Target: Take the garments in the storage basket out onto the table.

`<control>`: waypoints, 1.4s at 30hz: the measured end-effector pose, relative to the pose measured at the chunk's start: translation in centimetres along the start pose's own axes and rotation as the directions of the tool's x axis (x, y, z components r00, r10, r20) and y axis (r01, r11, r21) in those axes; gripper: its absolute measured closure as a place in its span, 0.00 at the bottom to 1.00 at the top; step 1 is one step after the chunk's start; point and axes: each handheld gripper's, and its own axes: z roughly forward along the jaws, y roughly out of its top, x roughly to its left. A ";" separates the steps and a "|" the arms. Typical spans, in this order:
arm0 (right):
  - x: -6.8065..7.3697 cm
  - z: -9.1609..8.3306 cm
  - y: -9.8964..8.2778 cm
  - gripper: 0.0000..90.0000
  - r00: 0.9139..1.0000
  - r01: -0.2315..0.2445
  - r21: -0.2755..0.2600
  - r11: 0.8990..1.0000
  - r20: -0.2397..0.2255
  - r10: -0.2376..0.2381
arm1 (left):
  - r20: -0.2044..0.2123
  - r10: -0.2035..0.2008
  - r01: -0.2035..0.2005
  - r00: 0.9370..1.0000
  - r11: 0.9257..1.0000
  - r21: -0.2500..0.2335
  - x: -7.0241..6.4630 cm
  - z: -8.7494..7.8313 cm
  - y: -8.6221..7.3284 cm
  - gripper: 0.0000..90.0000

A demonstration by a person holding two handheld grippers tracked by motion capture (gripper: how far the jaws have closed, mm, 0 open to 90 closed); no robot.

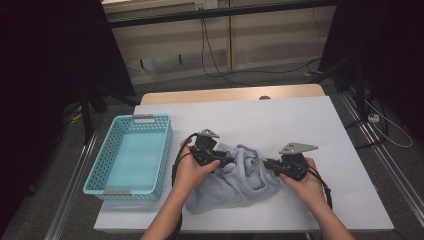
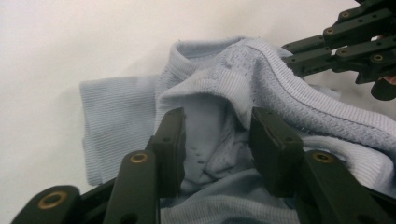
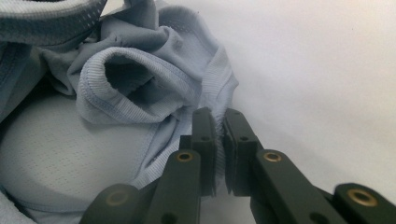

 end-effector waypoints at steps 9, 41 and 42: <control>0.1 0.1 0.0 0.95 1.000 0.013 0.006 1.000 0.005 -0.013 | -0.050 0.007 -0.008 0.999 1.000 -0.018 0.3 -0.8 1.5 0.45; -2.6 -3.4 0.6 0.95 0.997 -0.065 -0.087 0.994 0.046 0.069 | -0.024 0.005 -0.004 1.000 1.000 0.011 1.1 -1.7 4.8 0.90; -3.0 -3.8 0.7 0.95 0.996 -0.072 -0.094 0.993 0.052 0.077 | -0.029 0.000 0.000 1.000 1.000 0.001 1.2 -2.3 5.0 0.90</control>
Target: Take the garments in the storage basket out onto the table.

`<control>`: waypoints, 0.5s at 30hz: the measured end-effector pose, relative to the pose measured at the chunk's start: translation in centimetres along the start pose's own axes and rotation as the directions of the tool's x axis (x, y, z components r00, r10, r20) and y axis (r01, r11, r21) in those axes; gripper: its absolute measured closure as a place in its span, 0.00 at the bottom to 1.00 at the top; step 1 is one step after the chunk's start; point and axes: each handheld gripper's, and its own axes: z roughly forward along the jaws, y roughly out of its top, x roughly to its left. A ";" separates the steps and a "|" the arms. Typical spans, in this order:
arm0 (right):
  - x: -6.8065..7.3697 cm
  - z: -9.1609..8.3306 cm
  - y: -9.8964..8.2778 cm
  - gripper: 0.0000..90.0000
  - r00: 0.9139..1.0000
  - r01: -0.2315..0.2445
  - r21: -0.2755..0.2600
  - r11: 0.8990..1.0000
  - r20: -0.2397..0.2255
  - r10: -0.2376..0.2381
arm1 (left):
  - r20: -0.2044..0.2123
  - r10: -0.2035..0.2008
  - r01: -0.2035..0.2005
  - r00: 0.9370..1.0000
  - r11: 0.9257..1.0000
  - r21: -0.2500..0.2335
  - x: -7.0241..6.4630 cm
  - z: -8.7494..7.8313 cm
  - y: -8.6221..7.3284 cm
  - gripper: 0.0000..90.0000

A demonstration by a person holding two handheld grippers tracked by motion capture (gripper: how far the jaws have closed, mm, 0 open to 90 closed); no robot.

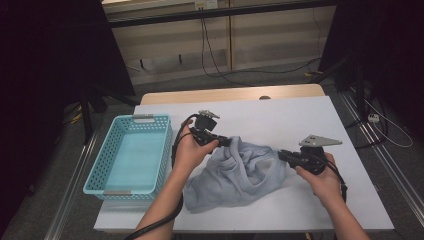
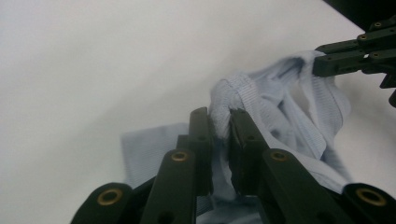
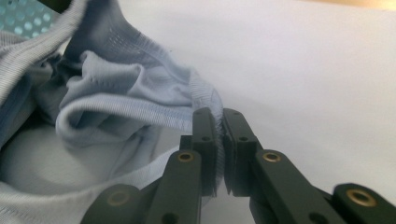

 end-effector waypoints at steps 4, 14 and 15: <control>-1.0 -1.2 1.2 0.95 1.000 -0.016 -0.021 1.000 0.009 0.016 | -0.031 0.005 -0.005 0.999 1.000 -0.007 0.4 -1.5 0.7 0.92; -1.2 -5.0 6.8 0.96 0.997 0.019 -0.114 0.993 0.073 -0.011 | -0.045 0.001 -0.004 0.999 0.998 -0.068 0.6 -3.3 2.7 0.93; -1.1 -5.2 7.3 0.96 0.997 0.021 -0.119 0.993 0.074 -0.012 | -0.049 0.001 -0.004 0.999 0.997 -0.075 0.6 -3.5 2.9 0.93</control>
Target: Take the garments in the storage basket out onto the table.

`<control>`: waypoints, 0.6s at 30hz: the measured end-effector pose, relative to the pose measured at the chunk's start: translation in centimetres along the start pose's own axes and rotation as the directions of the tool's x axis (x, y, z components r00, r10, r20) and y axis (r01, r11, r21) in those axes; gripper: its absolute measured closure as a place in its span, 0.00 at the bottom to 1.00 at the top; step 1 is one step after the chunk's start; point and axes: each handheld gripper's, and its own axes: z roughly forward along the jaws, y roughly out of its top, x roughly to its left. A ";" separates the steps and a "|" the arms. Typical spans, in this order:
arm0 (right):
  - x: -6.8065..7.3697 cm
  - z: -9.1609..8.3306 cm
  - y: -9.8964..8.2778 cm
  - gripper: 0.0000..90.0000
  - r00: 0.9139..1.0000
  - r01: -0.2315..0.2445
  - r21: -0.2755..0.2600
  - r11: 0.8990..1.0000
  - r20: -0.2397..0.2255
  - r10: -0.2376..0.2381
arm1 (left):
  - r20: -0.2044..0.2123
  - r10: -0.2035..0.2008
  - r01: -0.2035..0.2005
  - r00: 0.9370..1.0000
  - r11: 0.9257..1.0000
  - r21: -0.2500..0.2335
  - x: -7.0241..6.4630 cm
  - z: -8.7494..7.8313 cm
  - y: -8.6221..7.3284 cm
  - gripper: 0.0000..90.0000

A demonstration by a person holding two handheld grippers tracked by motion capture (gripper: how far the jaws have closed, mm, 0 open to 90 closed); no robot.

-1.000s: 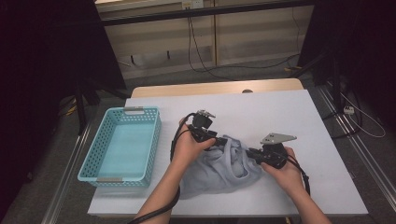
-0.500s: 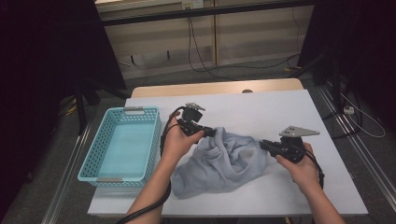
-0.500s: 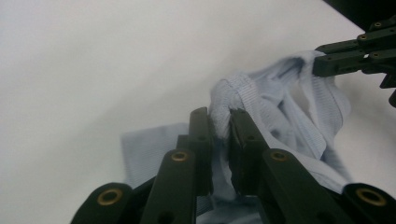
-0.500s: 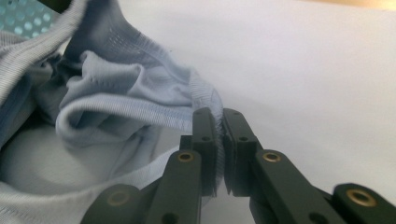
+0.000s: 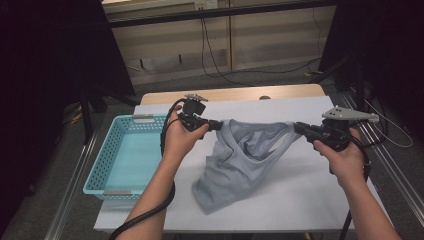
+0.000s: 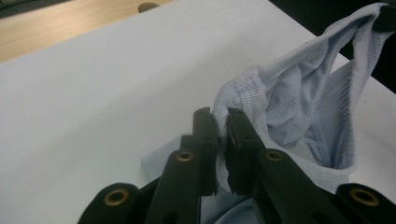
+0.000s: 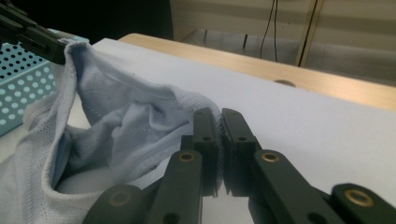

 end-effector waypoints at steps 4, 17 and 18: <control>0.2 0.1 1.2 0.96 1.000 0.012 -0.001 1.000 0.007 -0.012 | -0.013 0.016 -0.016 1.000 1.000 -0.004 0.1 -0.5 0.7 0.93; 0.6 2.3 1.2 0.96 1.000 -0.002 0.012 1.000 0.031 0.001 | -0.031 0.013 -0.013 0.999 1.000 0.002 1.4 -1.0 0.9 0.94; 0.6 2.3 1.2 0.96 0.999 -0.001 0.013 1.000 0.033 0.000 | -0.030 0.012 -0.012 0.999 1.000 -0.001 1.4 -1.0 0.9 0.94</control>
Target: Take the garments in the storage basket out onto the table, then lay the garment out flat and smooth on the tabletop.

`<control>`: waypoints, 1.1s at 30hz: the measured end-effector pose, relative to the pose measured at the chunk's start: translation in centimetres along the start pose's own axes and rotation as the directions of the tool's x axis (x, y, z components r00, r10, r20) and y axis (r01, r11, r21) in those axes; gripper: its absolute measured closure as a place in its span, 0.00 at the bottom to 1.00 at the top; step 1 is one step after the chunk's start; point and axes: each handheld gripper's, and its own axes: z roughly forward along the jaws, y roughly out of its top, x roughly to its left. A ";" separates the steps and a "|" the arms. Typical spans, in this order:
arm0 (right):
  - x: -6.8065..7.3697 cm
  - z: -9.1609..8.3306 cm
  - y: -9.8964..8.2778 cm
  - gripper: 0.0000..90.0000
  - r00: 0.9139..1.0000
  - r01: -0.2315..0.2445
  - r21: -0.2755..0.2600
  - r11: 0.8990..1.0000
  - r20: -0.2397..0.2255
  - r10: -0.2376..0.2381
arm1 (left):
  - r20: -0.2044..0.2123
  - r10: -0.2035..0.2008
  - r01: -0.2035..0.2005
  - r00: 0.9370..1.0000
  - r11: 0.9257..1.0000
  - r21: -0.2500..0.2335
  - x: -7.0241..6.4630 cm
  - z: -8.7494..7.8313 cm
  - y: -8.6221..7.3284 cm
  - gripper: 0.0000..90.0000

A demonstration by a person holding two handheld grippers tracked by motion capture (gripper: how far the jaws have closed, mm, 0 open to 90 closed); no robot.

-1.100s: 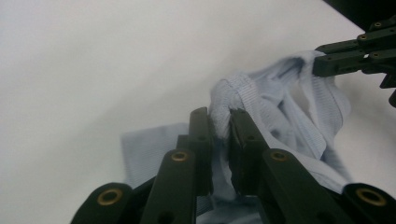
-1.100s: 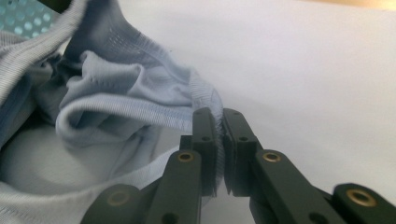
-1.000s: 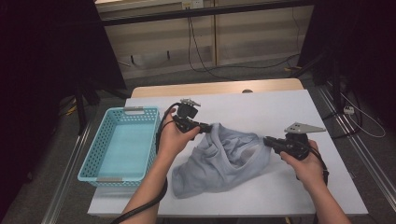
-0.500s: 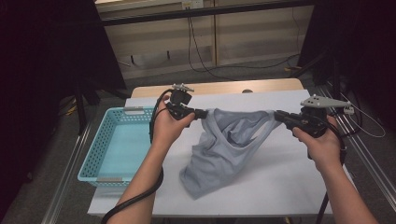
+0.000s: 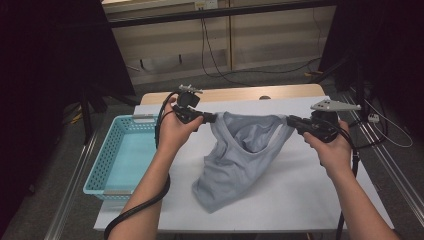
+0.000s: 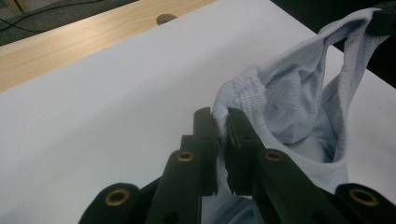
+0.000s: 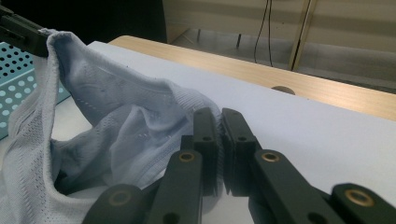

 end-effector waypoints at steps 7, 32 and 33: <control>0.1 -0.2 0.1 0.96 1.000 0.014 0.008 1.000 0.003 -0.014 | 0.000 0.008 -0.008 1.000 1.000 0.015 -0.3 0.2 0.2 0.94; -0.7 -2.6 3.2 0.97 0.997 0.032 -0.054 0.998 0.075 -0.028 | 0.054 0.001 -0.001 0.999 1.000 0.003 -1.0 0.1 1.4 0.95; -0.7 -2.4 3.1 0.97 0.997 0.034 -0.052 0.998 0.075 -0.030 | 0.054 0.000 0.000 0.999 1.000 0.006 -0.8 0.1 1.3 0.95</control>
